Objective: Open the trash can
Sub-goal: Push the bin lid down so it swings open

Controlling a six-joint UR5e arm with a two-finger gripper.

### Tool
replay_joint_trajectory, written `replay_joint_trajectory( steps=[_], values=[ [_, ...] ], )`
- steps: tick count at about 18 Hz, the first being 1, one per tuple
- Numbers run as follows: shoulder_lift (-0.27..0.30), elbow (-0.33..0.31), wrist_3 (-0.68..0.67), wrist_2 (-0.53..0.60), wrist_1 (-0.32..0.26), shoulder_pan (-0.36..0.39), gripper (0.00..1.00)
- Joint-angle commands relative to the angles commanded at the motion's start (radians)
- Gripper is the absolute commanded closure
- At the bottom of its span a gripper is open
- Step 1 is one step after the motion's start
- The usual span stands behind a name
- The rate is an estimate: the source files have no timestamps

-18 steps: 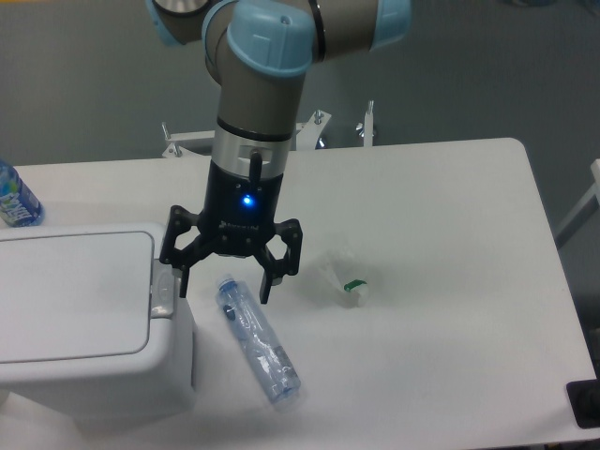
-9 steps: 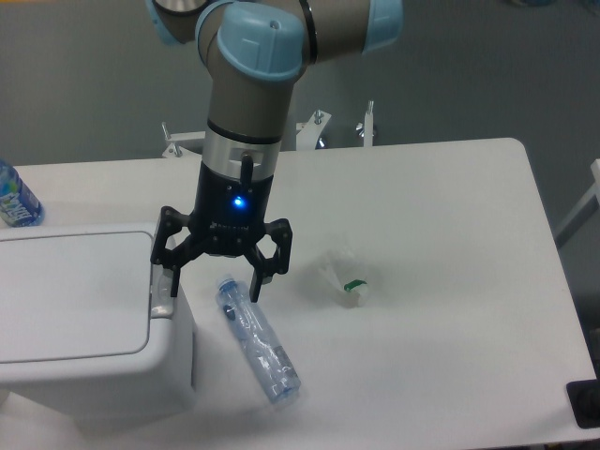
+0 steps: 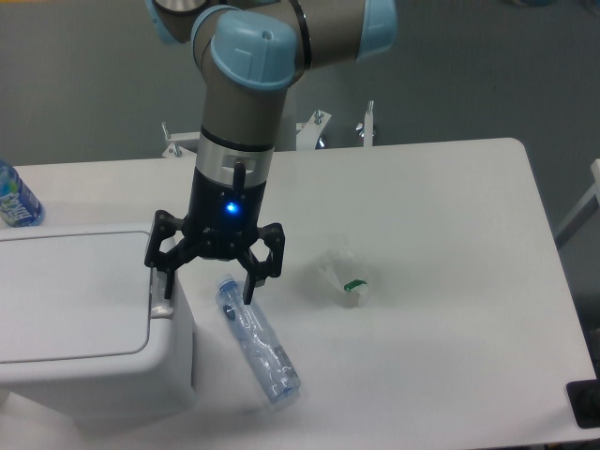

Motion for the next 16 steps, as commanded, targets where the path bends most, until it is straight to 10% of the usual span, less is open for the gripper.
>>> replay_joint_trajectory(
  steps=[16],
  values=[
    [0.008, 0.084, 0.121, 0.008, -0.005, 0.078, 0.00]
  ],
)
